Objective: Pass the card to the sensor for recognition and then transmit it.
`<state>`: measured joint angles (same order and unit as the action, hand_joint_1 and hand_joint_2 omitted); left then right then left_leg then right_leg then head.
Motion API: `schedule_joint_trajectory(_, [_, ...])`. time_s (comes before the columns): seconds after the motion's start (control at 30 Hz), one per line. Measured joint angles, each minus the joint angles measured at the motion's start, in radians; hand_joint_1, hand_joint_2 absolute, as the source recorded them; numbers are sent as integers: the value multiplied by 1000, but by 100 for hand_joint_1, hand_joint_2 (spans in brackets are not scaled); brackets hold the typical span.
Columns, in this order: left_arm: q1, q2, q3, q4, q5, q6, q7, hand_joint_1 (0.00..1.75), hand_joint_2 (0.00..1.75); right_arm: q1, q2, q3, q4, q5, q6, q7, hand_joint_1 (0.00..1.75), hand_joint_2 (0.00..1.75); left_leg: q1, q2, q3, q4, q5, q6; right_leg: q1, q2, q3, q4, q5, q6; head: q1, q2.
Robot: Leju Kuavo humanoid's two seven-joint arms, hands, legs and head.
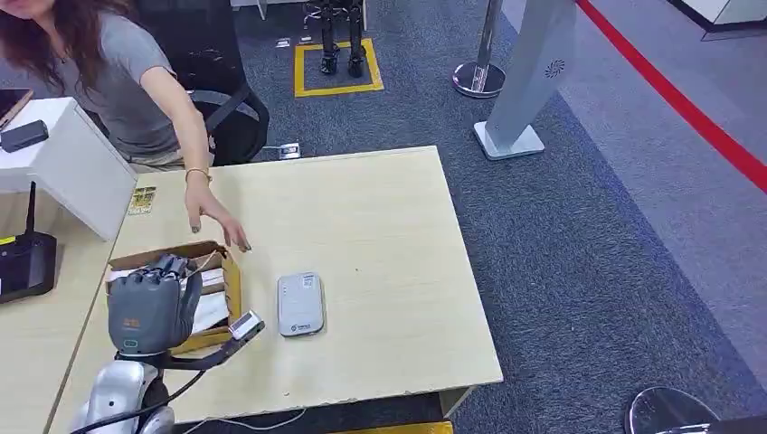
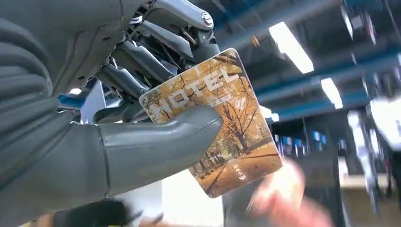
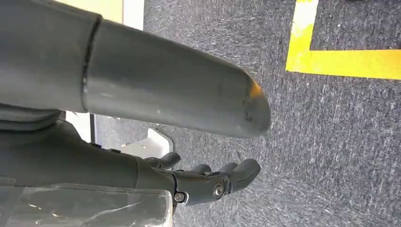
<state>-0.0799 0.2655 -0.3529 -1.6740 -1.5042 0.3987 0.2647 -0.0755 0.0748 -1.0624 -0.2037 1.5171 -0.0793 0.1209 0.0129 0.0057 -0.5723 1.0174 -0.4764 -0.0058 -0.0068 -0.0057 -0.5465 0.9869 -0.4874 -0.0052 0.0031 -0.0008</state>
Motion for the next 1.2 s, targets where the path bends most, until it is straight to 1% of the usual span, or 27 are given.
schedule_joint_trajectory(0.07, [-23, 7, 6, -24, 7, 1, -2, 175, 175, -1, 0, 0, 0, 2, 0, -5, 0, 0, 0, 0, 0, 0, 0, 0, 0, 0, 0, 0, 0, 0, 0, 0])
schedule_joint_trajectory(0.23, [-58, 23, 28, -40, 30, 0, -7, 175, 175, -2, 0, 1, 0, 4, 0, -5, 0, 0, 0, 0, 0, 0, 0, 0, 0, 0, 0, 0, 0, 0, 0, 0])
schedule_joint_trajectory(0.47, [-68, 32, 40, -45, 34, 0, -9, 175, 175, -5, 0, 1, 0, 7, 0, -5, 0, 0, 0, 0, 0, 0, 0, 0, 0, 0, 0, 0, 0, 0, 0, 0])
schedule_joint_trajectory(0.53, [-70, 33, 47, -45, 32, -2, -5, 175, 175, -5, 1, 2, 0, 10, 0, -7, 0, 0, 0, 0, 0, 0, 0, 0, 0, 0, 0, 0, 0, 0, 0, 0])
schedule_joint_trajectory(0.6, [-85, 44, 60, -39, 34, -14, 6, 175, 175, -5, 1, 8, 0, 16, 2, -6, 0, 0, 0, 0, 0, 0, 0, 0, 0, 0, 0, 0, 0, 0, 0, 0])
schedule_joint_trajectory(0.63, [-101, 55, 74, -22, 40, -22, 6, 175, 175, -5, 1, 11, 0, 22, 3, -6, 0, 0, 0, 0, 0, 0, 0, 0, 0, 0, 0, 0, 0, 0, 0, 0])
schedule_joint_trajectory(0.77, [-175, 96, 145, 111, 50, -22, -18, 175, 175, -7, 1, 31, 0, 37, 13, -5, 0, 0, 1, 0, 0, 0, 2, -2, 0, 1, -1, 1, 1, -2, 0, 0])
schedule_joint_trajectory(0.9, [-255, 124, 169, 258, 26, 1, -51, 175, 175, -12, 1, 48, 0, 44, 17, 2, 0, 0, 1, 0, 0, 0, 3, -2, 0, 1, -1, 1, 2, -2, 0, 0])
schedule_joint_trajectory(1.07, [-314, 124, 171, 361, 8, 13, -61, 175, 175, -14, 1, 54, 0, 42, 19, 2, 0, 0, 1, 0, 0, 0, 3, -2, 0, 1, -1, 1, 2, -2, 0, 0])
schedule_joint_trajectory(1.2, [-330, 123, 171, 394, 5, 13, -62, 175, 175, -14, 1, 56, 0, 39, 19, 3, 0, 0, 1, 1, 0, 0, 3, -2, 0, 1, -1, 1, 2, -2, 0, 0])
